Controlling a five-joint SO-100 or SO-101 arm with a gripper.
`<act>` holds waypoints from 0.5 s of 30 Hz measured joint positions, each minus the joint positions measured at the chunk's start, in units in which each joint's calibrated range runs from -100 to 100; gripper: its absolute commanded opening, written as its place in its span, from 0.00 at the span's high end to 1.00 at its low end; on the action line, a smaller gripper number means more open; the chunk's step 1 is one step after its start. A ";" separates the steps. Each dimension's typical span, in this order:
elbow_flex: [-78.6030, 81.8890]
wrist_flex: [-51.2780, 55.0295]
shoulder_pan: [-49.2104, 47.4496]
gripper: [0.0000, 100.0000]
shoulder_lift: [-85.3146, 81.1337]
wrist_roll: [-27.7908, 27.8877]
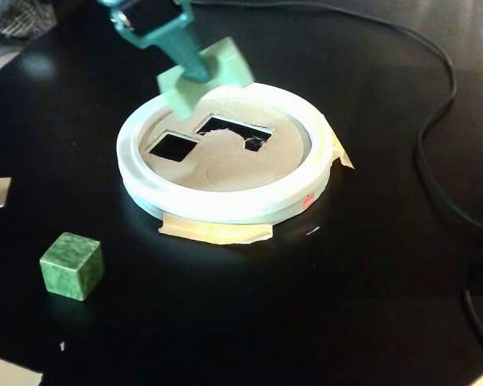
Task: Pick up the U shape block and drop it in corresponding U shaped hole
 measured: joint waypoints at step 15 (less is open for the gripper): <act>0.10 -26.58 -7.19 0.97 14.62 -11.72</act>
